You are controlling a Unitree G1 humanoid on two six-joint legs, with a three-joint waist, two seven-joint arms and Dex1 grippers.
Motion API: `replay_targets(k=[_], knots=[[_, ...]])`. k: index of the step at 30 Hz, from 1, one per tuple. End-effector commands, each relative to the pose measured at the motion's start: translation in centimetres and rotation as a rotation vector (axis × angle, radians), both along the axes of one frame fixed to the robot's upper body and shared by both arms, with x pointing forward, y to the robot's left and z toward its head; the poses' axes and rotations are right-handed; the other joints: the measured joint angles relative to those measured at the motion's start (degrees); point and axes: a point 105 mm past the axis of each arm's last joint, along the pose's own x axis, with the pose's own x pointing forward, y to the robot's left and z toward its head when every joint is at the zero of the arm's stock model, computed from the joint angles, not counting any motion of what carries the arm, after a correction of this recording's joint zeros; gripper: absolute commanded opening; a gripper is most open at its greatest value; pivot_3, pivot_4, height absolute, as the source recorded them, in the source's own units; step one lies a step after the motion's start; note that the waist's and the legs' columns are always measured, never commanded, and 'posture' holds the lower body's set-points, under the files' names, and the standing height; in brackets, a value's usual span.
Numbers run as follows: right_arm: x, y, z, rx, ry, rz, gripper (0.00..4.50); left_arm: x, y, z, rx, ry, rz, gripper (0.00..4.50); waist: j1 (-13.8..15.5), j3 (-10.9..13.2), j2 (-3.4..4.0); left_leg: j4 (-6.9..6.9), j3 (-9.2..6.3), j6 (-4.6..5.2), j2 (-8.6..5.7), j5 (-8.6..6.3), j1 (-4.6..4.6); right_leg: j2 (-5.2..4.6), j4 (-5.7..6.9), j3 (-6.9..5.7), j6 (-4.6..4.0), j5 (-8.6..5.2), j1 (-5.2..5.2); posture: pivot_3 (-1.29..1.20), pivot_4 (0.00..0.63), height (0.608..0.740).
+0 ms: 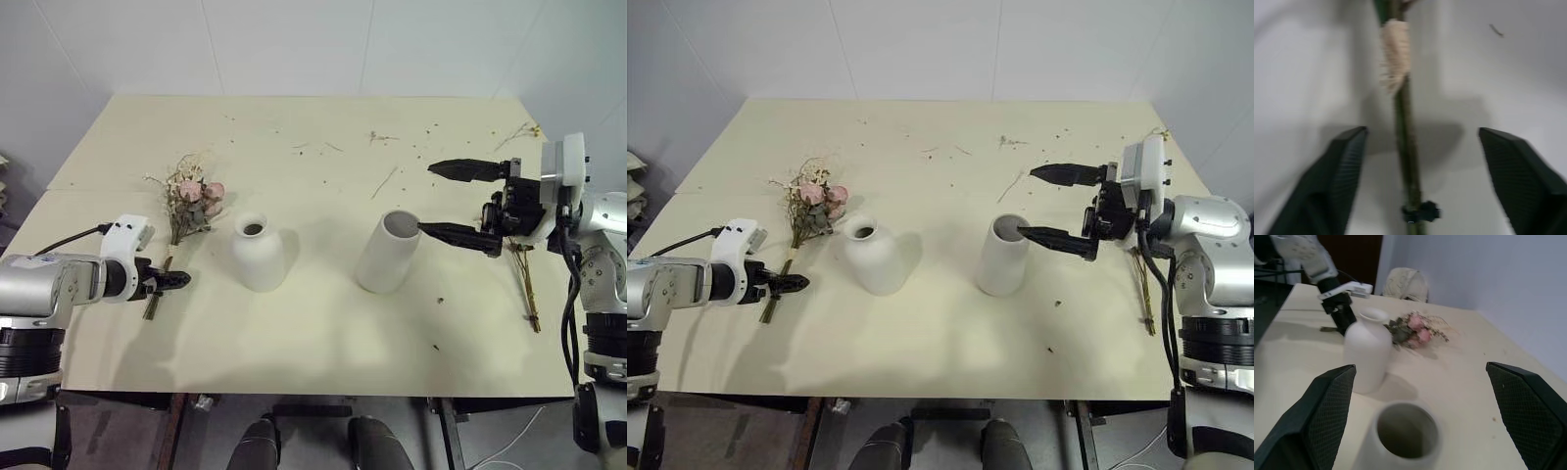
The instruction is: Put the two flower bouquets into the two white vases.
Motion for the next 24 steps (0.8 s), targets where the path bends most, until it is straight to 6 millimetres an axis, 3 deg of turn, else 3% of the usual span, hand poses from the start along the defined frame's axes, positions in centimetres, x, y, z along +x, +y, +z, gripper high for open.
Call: replay_targets(k=[1, 9, 12, 14, 16, 20, 24], knots=[[-1.7, 0.5, 1.2, -0.005, -0.064, 0.049, 4.50, -0.2, 2.2, -0.7, 0.033, 0.042, 0.055, 2.58, -0.10, -0.01, 0.01, 0.03, 0.00, 0.00, -0.01, 0.00, 0.00, -0.01, 0.03, 0.00, 0.00, 0.00, 0.00, 0.00, 0.150, 0.740], [-2.1, 0.4, 1.4, 0.026, -0.040, 0.071, 4.50, 0.7, 1.8, -0.5, 0.006, 0.011, 0.037, 0.01, -0.02, -0.01, 0.01, 0.09, 0.00, 0.00, -0.01, 0.00, 0.02, -0.03, 0.16, 0.00, -0.01, 0.01, 0.00, 0.00, 0.150, 0.740], [-1.8, 0.1, 1.3, 0.015, -0.036, 0.056, 4.50, 1.4, 1.5, 0.3, -0.024, -0.050, 0.033, 0.00, 0.06, -0.01, 0.02, 0.08, 0.00, 0.00, -0.02, 0.00, 0.02, -0.03, 0.16, 0.00, -0.01, 0.01, 0.00, 0.00, 0.150, 0.740], [-1.4, -0.3, 1.1, 0.007, -0.035, 0.033, 4.50, 2.8, 0.2, 2.6, -0.097, -0.230, -0.040, 0.00, 0.37, 0.00, 0.01, 0.10, -0.01, 0.00, -0.03, 0.01, 0.01, -0.04, 0.18, -0.02, -0.01, 0.01, 0.00, 0.00, 0.150, 0.740], [-1.1, -0.5, 1.1, 0.009, -0.032, 0.019, 4.50, 3.7, 0.2, 4.0, -0.158, -0.322, 0.015, 0.00, 0.52, 0.00, -0.07, 0.21, -0.05, -0.01, -0.03, 0.01, -0.08, -0.05, 0.17, -0.08, 0.00, 0.02, 0.00, 0.00, 0.150, 0.740], [-0.8, -0.6, 1.0, 0.015, -0.028, 0.005, 4.50, 4.6, -1.5, 8.5, -0.280, -0.635, -0.049, 0.00, 0.30, 0.00, -0.10, 0.23, -0.05, -0.01, -0.05, 0.01, -0.14, -0.07, 0.08, -0.08, 0.04, 0.05, 0.00, 0.00, 0.150, 0.740], [-0.6, -0.8, 1.1, 0.023, -0.027, -0.011, 4.50, 3.4, -3.2, 13.8, -0.406, -0.978, -0.160, 0.00, -0.08, 0.00, -0.11, 0.20, -0.04, -0.02, -0.03, -0.02, -0.16, -0.07, -0.06, -0.08, 0.05, 0.05, -0.01, 0.00, 0.150, 0.740]])
